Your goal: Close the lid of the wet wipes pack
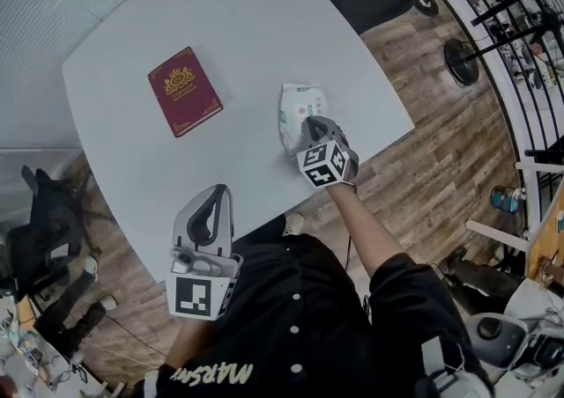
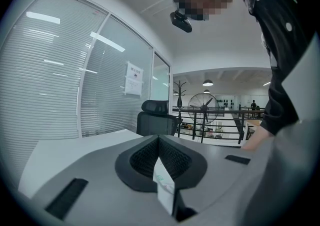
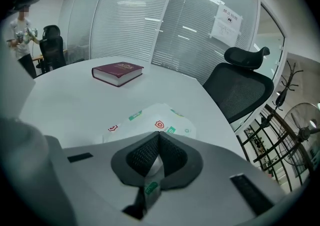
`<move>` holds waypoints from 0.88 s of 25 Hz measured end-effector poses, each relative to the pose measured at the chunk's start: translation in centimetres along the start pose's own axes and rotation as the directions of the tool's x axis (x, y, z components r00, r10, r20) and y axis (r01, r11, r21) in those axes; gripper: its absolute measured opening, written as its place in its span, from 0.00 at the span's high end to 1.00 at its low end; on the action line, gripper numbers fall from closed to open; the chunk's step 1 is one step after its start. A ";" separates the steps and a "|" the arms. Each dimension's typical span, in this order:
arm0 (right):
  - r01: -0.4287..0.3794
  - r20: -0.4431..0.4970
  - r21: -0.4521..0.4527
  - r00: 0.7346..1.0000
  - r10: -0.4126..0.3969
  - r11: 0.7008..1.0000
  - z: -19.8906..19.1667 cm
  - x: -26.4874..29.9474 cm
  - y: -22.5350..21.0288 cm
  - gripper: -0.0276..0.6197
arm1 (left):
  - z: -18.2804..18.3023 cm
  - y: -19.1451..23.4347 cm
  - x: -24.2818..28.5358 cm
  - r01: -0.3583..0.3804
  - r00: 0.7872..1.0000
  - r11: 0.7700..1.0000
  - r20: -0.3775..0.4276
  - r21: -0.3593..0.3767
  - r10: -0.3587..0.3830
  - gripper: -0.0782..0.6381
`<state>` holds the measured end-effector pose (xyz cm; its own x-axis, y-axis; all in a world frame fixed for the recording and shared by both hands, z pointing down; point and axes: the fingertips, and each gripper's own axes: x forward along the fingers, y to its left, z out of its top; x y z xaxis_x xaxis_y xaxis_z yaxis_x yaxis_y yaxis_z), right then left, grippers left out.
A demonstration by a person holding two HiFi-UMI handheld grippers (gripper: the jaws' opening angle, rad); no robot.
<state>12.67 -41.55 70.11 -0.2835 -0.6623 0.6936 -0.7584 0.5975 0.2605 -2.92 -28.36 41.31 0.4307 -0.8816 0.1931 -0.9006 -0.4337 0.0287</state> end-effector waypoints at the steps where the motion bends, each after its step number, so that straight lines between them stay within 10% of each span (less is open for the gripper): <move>1: 0.001 0.000 -0.002 1.000 -0.001 1.000 0.0 0.0 0.0 0.91 | 0.0 0.0 0.0 0.000 1.000 1.000 -0.001 0.001 0.000 0.88; 13: -0.126 -0.019 0.172 0.991 0.131 0.977 -0.4 0.4 -0.7 0.91 | 1.1 -0.1 0.1 0.001 0.999 1.000 0.040 0.013 -0.002 0.88; 22: -0.077 0.153 0.129 0.987 0.057 0.989 2.3 -5.8 -3.9 0.91 | 2.6 -0.7 -0.3 0.022 0.995 0.999 0.093 0.030 -0.025 0.88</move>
<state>15.93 -41.08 63.48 -0.4129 -0.6887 0.5960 -0.8036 0.5834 0.1175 -2.25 -28.25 38.72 0.4566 -0.8840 0.1001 -0.8886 -0.4586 0.0035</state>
